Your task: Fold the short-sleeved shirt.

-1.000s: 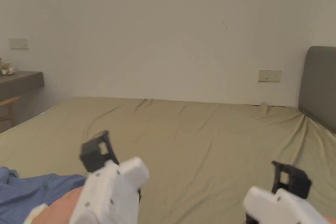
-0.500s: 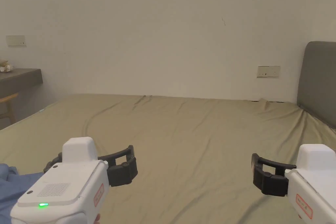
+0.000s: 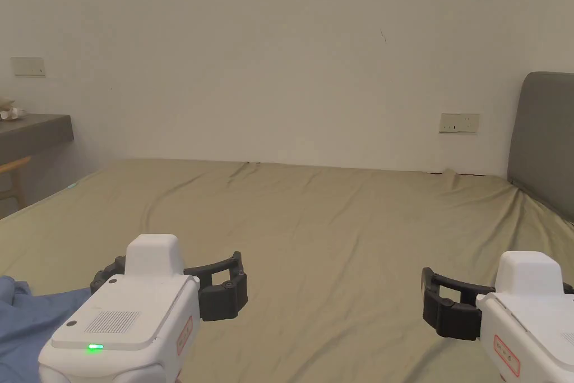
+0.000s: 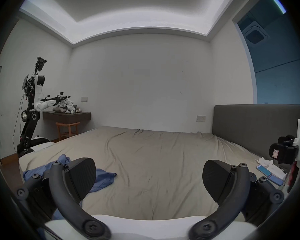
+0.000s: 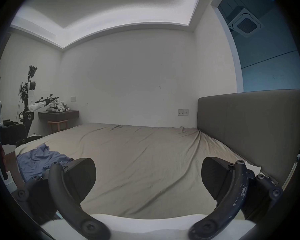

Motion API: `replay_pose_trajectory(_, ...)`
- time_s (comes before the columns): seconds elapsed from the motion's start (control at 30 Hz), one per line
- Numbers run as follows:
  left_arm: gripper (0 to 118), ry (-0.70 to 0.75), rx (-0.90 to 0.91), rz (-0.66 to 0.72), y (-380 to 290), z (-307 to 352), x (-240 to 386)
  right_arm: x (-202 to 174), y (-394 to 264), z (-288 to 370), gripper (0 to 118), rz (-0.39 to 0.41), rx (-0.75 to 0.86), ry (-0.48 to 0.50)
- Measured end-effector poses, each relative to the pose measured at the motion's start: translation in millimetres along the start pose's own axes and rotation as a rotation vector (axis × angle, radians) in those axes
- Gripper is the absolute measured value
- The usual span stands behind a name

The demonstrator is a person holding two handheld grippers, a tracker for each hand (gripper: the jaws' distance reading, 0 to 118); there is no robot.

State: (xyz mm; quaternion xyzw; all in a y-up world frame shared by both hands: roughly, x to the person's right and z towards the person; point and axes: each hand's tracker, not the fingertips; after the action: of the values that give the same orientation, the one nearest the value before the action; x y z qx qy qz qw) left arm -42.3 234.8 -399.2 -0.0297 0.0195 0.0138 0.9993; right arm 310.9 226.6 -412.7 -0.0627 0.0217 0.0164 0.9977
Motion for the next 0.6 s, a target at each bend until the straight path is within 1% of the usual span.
replay_pose_trajectory(0.6,118,-0.016,0.010,-0.010,5.8,1.1,7.2,5.3,-1.4,-0.6,118,-0.024,-0.006,-0.019)
